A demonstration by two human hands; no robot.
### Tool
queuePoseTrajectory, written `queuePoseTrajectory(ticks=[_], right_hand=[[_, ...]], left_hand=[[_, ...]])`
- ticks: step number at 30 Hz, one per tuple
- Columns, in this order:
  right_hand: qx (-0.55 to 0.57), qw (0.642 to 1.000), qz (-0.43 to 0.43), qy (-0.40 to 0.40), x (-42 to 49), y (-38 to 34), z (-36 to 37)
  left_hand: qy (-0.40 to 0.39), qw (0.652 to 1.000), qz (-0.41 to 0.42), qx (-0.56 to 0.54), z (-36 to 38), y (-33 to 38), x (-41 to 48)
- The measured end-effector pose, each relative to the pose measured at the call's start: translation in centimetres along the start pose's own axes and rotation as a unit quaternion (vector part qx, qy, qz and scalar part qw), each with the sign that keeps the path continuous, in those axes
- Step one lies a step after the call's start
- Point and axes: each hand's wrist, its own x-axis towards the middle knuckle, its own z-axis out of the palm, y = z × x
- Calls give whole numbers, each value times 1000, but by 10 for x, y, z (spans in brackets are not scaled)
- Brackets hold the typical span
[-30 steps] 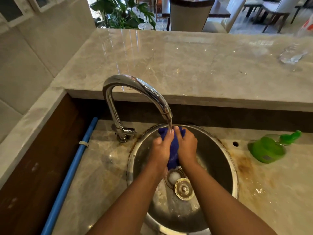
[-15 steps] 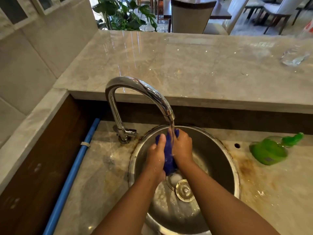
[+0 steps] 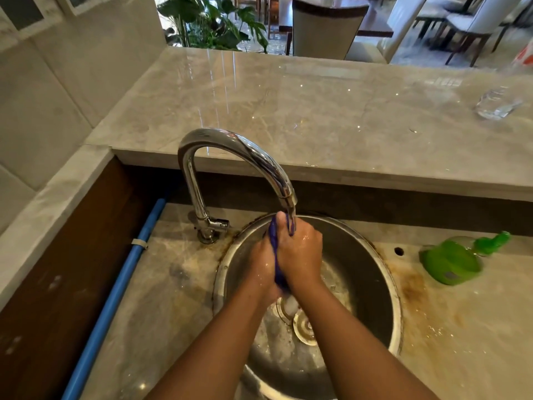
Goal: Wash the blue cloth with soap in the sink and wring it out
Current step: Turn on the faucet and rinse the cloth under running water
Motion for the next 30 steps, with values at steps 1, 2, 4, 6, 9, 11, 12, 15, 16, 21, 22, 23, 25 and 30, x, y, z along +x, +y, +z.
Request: queuePoseTrajectory(ticks=[1, 2, 4, 6, 9, 11, 12, 15, 16, 21, 22, 23, 25, 30], right_hand=[[5, 999, 35, -11, 11, 8, -1], [19, 998, 65, -16, 19, 15, -3], [68, 994, 85, -11, 24, 23, -6], [130, 989, 73, -11, 14, 19, -12], [158, 987, -16, -34, -16, 0, -17], [116, 990, -78, -30, -33, -10, -12], [94, 992, -84, -8, -32, -12, -9], [87, 996, -8, 11, -7, 1, -5], [97, 995, 36, -1, 3, 9, -6], [112, 988, 104, 8, 2, 28, -8], [130, 986, 100, 2, -6, 24, -9], [148, 985, 91, -11, -16, 19, -10], [170, 984, 45, -35, -36, 5, -9], [88, 996, 8, 19, -16, 0, -7]], left_hand=[[11, 1000, 7, -1, 0, -4, -2], [22, 999, 26, 8, -1, -7, -4], [30, 997, 61, 23, -2, -9, -6], [33, 996, 80, 31, -3, -3, -3], [49, 995, 83, 41, -5, 12, 5], [35, 995, 71, 57, -3, 15, 6], [31, 995, 68, 63, 1, 15, 3], [30, 997, 56, 48, 4, 4, -3], [33, 997, 50, 49, 5, 3, -8], [43, 993, 64, 93, 5, 7, -10], [58, 991, 72, 93, 5, 12, -8], [68, 990, 77, 97, 1, 17, -4], [75, 988, 90, 104, -3, 20, 7], [34, 997, 23, 60, 9, 4, -2]])
